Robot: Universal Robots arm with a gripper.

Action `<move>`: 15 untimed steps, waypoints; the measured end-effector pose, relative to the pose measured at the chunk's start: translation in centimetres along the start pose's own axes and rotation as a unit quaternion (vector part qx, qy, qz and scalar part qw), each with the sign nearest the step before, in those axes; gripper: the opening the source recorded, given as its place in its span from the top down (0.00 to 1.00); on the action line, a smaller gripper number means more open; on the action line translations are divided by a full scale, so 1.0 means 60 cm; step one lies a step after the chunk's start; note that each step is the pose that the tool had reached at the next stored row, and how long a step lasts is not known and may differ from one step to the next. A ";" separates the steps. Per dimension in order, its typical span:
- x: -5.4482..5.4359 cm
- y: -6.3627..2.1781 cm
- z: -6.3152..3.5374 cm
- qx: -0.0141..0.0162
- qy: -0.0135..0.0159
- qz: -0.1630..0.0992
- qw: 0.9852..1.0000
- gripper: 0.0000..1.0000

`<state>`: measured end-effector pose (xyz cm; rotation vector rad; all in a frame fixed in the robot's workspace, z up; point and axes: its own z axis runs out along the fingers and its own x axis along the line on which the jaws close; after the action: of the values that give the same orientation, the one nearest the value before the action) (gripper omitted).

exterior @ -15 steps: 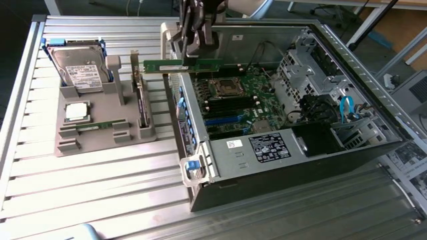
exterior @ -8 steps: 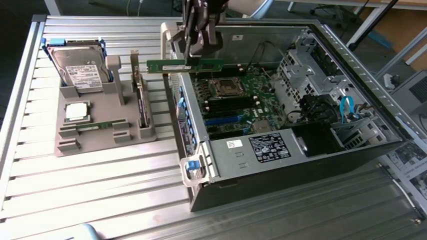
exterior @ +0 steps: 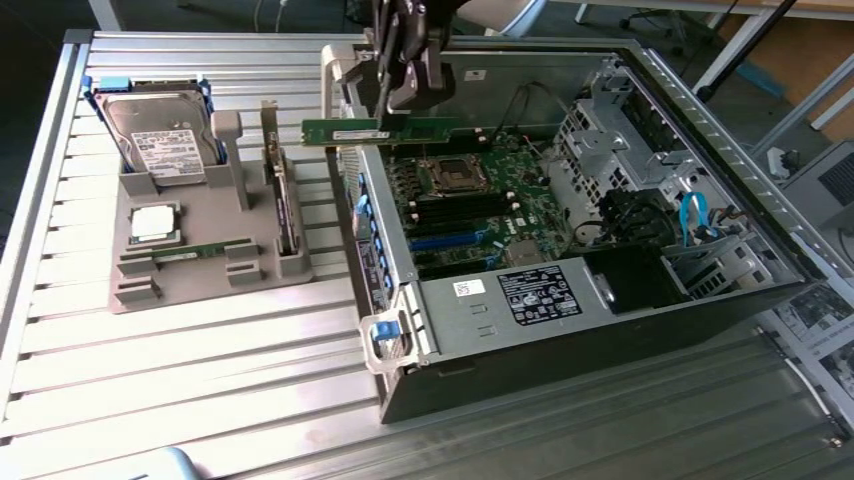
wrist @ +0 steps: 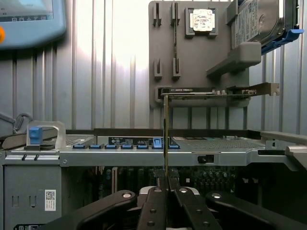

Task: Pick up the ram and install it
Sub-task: 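Pick up the ram and move it above insertion slot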

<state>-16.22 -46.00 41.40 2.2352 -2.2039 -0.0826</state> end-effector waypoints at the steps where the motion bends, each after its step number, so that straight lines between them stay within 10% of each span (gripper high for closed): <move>1: 0.000 -0.001 0.000 0.000 0.000 0.000 1.000 0.88; 15: 0.000 -0.027 -0.001 0.000 0.000 0.000 1.000 0.88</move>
<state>-14.57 -46.00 41.40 2.2350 -2.2038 -0.0820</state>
